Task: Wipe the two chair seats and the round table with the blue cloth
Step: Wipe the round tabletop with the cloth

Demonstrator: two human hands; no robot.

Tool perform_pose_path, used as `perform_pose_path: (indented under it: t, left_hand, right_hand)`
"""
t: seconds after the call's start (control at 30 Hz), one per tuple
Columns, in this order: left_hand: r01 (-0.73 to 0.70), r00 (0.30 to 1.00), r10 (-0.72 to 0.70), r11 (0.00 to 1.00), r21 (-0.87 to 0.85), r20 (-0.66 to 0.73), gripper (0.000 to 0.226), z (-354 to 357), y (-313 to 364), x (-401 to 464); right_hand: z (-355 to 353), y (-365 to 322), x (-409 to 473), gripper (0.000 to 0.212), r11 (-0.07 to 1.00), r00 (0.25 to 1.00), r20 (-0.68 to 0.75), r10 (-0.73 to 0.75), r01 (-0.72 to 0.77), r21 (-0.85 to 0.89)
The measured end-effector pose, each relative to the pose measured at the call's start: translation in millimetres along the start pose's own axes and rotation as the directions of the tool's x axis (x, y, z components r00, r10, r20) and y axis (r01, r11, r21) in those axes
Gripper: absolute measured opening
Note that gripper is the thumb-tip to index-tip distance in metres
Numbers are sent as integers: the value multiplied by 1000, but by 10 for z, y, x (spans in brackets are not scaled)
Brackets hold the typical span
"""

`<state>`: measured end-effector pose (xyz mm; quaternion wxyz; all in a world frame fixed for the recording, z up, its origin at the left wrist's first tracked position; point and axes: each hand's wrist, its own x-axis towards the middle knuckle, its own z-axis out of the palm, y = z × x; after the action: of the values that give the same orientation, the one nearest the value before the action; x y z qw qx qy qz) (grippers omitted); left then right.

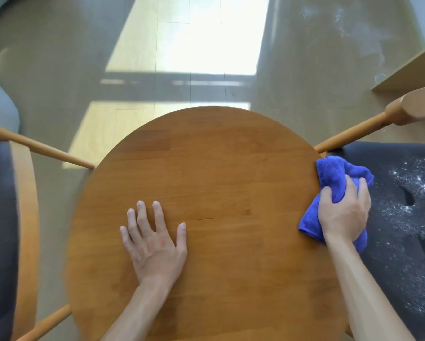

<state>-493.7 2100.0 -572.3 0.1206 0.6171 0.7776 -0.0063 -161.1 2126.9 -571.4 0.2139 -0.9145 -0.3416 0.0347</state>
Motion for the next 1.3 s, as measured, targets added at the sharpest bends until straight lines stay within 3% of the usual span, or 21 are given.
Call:
perform_pose_path:
  t: [0.3, 0.57, 0.8, 1.0, 1.07, 1.17, 1.3]
  left_hand:
    - [-30, 999, 30, 999, 30, 13, 74, 3, -3, 16]
    - [-41, 999, 41, 999, 21, 8, 73, 51, -14, 8]
    - [-22, 999, 22, 1000, 20, 30, 72, 25, -1, 14]
    - [-75, 990, 77, 997, 26, -119, 55, 90, -81, 14]
    - [-65, 993, 69, 997, 45, -91, 74, 117, -89, 17]
    - [-73, 989, 69, 997, -26, -132, 49, 32, -26, 12]
    - [-40, 997, 37, 999, -36, -66, 59, -7, -13, 0]
  right_hand:
    - [533, -1022, 277, 53, 986, 984, 86, -158, 162, -32]
    - [972, -1905, 40, 57, 935, 927, 145, -347, 354, -21]
    - [1212, -2575, -915, 53, 801, 776, 206, -596, 592, 87]
    - [1270, -2779, -1904, 50, 641, 598, 231, -767, 711, 289]
    - [1297, -2768, -1937, 47, 632, 590, 228, -775, 708, 315]
    - [1295, -2736, -1861, 45, 611, 565, 234, -791, 730, 305]
    - [1253, -2637, -1673, 43, 601, 562, 212, -799, 739, 304]
